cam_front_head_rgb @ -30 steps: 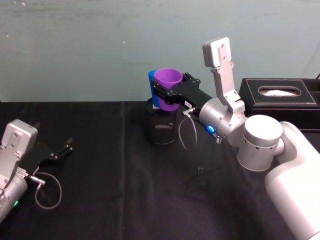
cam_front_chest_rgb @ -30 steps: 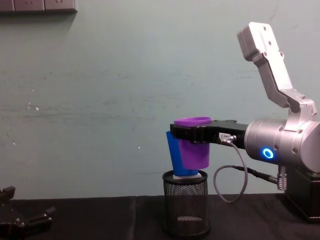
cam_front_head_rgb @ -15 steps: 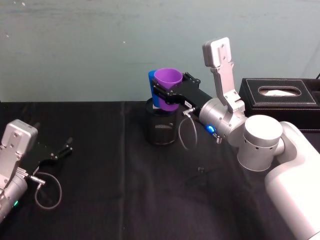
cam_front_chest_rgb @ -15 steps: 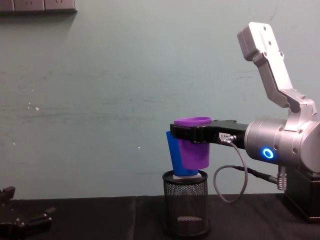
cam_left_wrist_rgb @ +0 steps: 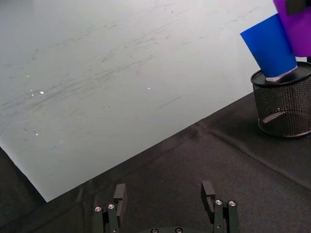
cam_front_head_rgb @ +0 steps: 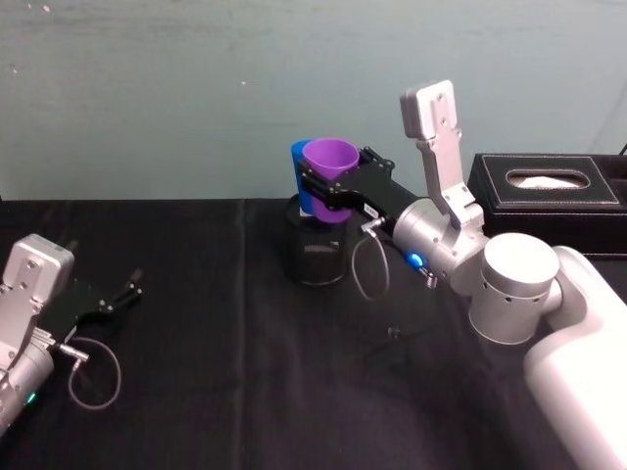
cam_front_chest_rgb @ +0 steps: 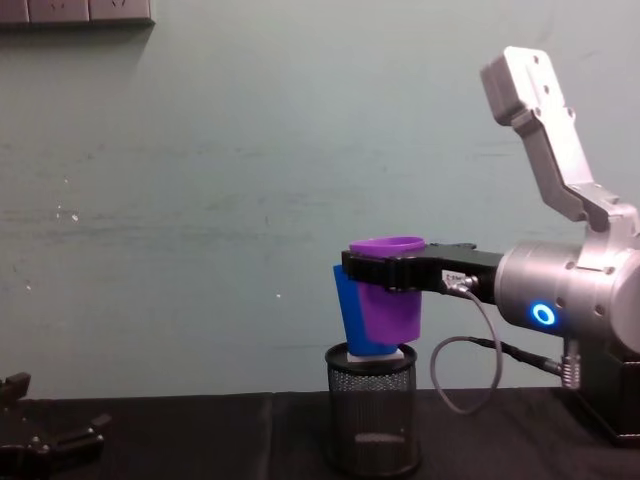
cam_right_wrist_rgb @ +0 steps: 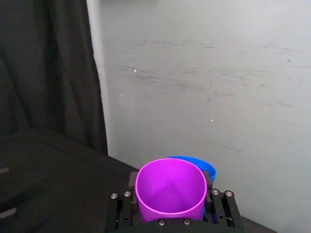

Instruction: Pick up one cup with a gripper and tap it against the other cup.

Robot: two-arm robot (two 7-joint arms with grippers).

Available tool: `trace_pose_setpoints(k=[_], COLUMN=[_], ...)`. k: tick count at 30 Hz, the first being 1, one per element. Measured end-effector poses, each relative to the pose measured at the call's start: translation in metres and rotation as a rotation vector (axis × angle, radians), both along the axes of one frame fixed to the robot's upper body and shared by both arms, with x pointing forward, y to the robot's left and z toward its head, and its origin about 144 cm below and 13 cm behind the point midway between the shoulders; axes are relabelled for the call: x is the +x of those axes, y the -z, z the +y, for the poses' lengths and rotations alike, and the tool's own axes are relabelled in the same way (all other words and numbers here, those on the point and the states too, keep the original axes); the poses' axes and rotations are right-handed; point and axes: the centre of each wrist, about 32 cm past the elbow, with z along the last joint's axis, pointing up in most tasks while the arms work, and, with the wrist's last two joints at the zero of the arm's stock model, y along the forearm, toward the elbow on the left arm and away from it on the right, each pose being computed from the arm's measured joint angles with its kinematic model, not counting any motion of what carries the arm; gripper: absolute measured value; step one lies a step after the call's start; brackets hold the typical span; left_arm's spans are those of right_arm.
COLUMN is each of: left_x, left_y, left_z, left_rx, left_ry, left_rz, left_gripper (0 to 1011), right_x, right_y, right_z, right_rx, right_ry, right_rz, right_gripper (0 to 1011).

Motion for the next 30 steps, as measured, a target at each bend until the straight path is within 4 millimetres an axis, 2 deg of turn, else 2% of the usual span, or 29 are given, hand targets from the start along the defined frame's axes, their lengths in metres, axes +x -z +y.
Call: trace_pose_setpoints(k=[9, 19, 21, 30], left_x=[0.000, 0.000, 0.000, 0.000], left_y=[0.000, 0.000, 0.000, 0.000], left_z=[0.000, 0.000, 0.000, 0.000], left_rx=[0.000, 0.000, 0.000, 0.000], left_ry=[0.000, 0.000, 0.000, 0.000], left_rz=[0.000, 0.000, 0.000, 0.000], left_gripper=[1000, 1000, 1000, 1000], right_x=[-0.023, -0.059, -0.071, -0.095], right_y=[0.008, 0.019, 0.026, 0.054], right_z=[-0.011, -0.024, -0.027, -0.033], right_rx=[0.007, 0.015, 0.014, 0.021], right_ry=[-0.023, -0.073, -0.089, -0.117], right_rz=[0.001, 0.002, 0.002, 0.006], right_gripper=[736, 736, 736, 736])
